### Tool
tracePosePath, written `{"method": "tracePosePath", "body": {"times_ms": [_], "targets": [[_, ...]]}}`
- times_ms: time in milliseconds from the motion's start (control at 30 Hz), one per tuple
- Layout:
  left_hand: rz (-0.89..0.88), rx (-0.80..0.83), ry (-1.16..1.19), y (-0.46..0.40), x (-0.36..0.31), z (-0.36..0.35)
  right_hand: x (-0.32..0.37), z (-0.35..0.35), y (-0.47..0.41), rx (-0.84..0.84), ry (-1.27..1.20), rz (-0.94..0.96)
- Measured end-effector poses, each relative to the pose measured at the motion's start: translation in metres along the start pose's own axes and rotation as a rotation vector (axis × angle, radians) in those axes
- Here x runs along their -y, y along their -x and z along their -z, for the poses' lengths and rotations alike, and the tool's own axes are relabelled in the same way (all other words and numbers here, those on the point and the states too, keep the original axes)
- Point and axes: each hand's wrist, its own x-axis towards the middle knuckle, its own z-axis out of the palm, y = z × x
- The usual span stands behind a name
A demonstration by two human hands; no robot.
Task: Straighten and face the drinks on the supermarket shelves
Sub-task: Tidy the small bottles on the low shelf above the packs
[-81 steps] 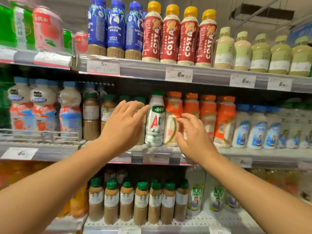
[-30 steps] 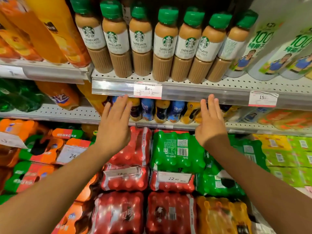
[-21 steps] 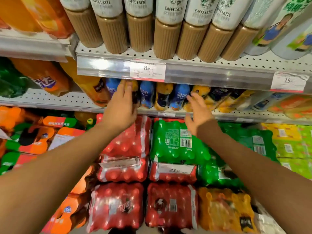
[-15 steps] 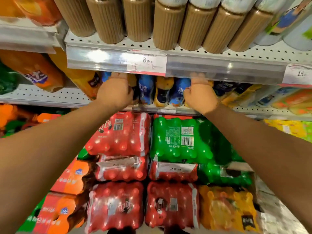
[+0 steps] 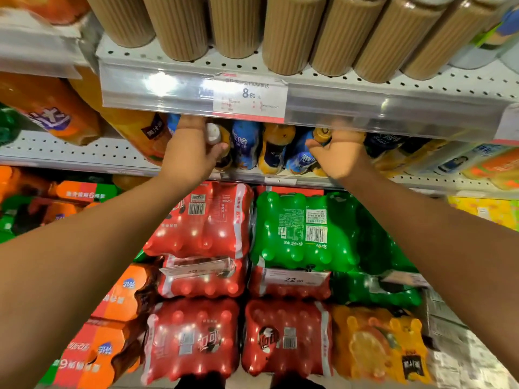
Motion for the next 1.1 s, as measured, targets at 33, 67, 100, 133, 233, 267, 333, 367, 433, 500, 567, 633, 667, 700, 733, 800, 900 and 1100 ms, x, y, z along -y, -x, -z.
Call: {"method": "tracePosePath", "body": {"times_ms": [33,67,100,133,233,267,333,367,433,500,567,633,667,700,733,800,900,1100], "targets": [[0.0,0.002,0.026,0.001,0.001,-0.001,-0.001,0.0,0.002,-0.015,-0.011,0.013],[-0.004,-0.008,0.047,0.002,0.002,-0.001,-0.002,-0.001,0.004,-0.031,-0.031,0.039],[0.0,-0.023,0.064,0.002,0.003,-0.001,-0.002,-0.001,0.006,-0.047,-0.07,0.057],[0.015,-0.04,0.081,0.003,0.003,0.0,-0.002,-0.001,0.008,-0.062,-0.11,0.068],[0.051,-0.055,0.099,0.007,0.003,0.004,-0.003,0.005,0.016,-0.08,-0.13,0.147],[0.043,-0.051,0.088,0.01,0.002,0.006,-0.005,0.008,0.02,-0.078,-0.094,0.192],[0.047,-0.054,0.084,0.015,0.001,0.012,-0.004,0.013,0.03,-0.073,0.008,0.223],[0.054,-0.064,0.096,0.018,0.001,0.015,-0.002,0.014,0.036,-0.071,0.044,0.221],[0.046,-0.097,0.13,0.027,0.001,0.025,0.004,0.017,0.047,-0.097,0.086,0.224],[0.012,-0.128,0.17,0.04,0.002,0.037,0.013,0.021,0.06,-0.149,0.088,0.226],[0.003,-0.159,0.199,0.057,0.007,0.05,0.027,0.024,0.074,-0.134,0.093,0.234],[0.016,-0.175,0.211,0.074,0.015,0.061,0.045,0.024,0.085,-0.111,0.111,0.293],[0.034,-0.185,0.222,0.082,0.02,0.066,0.057,0.022,0.088,-0.106,0.112,0.324],[0.057,-0.194,0.235,0.088,0.026,0.072,0.069,0.02,0.089,-0.103,0.107,0.339],[0.08,-0.197,0.243,0.093,0.032,0.077,0.081,0.016,0.087,-0.092,0.102,0.348],[0.098,-0.179,0.237,0.101,0.044,0.088,0.104,0.001,0.078,-0.063,0.098,0.338],[0.043,-0.103,0.205,0.104,0.057,0.102,0.124,-0.025,0.062,-0.085,0.032,0.275],[0.02,-0.081,0.299,0.082,0.075,0.105,0.135,-0.067,0.038,-0.096,0.123,0.31]]}}
